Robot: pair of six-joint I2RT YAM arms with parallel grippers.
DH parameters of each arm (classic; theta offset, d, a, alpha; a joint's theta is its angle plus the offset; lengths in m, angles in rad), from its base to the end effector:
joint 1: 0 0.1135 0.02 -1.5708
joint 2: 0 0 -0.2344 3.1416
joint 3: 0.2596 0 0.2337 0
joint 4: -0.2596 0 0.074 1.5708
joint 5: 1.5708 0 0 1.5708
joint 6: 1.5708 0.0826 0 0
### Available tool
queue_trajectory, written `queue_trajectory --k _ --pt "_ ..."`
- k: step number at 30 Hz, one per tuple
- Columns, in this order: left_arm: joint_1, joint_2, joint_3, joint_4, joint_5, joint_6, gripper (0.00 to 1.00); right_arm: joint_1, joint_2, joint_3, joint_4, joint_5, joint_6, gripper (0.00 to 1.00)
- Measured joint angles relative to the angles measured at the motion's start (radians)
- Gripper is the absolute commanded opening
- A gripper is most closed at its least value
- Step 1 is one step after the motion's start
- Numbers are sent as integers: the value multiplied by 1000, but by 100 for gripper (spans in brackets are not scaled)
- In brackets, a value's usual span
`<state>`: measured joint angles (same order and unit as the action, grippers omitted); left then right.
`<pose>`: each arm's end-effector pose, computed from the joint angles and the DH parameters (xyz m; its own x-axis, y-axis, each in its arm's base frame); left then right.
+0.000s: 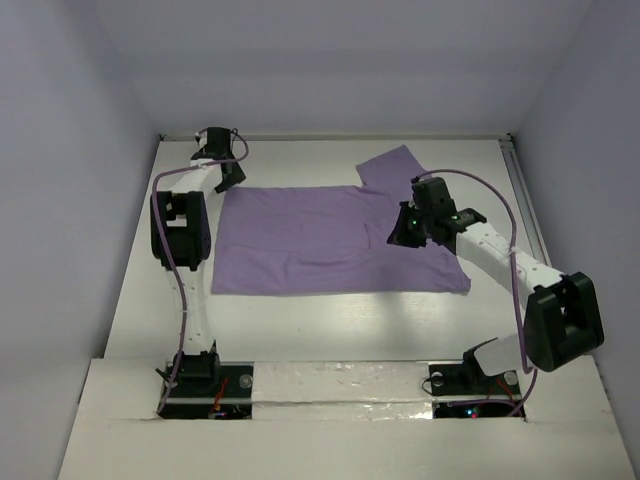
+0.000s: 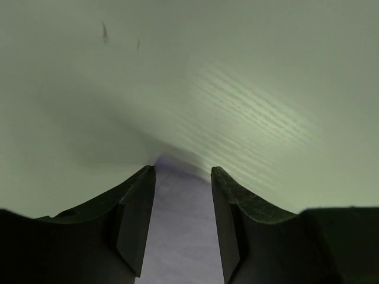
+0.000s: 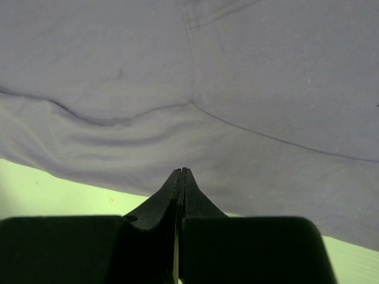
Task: Fold and stack the t-shirts
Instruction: Fold the flattened tshirt in 1/3 of the way, then grap the side of the flattened tshirt furthest away from the robot with both arms
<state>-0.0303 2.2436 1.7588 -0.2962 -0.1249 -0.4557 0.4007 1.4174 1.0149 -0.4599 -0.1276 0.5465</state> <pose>0.5047 -0.0050 0.1348 -0.6062 -0.4185 -0.6763 -0.3621 0.9023 -0.2338 0.2877 0.1333 0.1935 -0.8381 0.2048 -0.5056 -0.0323 0.9066 0.4207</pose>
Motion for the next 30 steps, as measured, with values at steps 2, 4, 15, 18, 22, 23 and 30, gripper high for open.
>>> queue_trajectory --k 2,4,15,18,22,23,30 --pt "1 0 13 0 -13 13 40 0 0 -16 1 -5 0 0" --pt "4 0 16 2 -22 27 40 0 0 -35 3 -10 1 0" --pt "8 7 -12 5 -37 79 39 0 19 -50 18 -29 7 0" --pt "8 8 -12 10 -29 81 39 0 40 -37 18 -29 7 0" --pt "7 12 -12 21 -21 84 23 0 77 3 19 -30 6 0" --pt "7 13 -12 23 -21 84 14 0 82 12 18 -30 6 0" --pt "5 15 -9 27 -27 84 0 -6 167 129 18 -9 -13 26"
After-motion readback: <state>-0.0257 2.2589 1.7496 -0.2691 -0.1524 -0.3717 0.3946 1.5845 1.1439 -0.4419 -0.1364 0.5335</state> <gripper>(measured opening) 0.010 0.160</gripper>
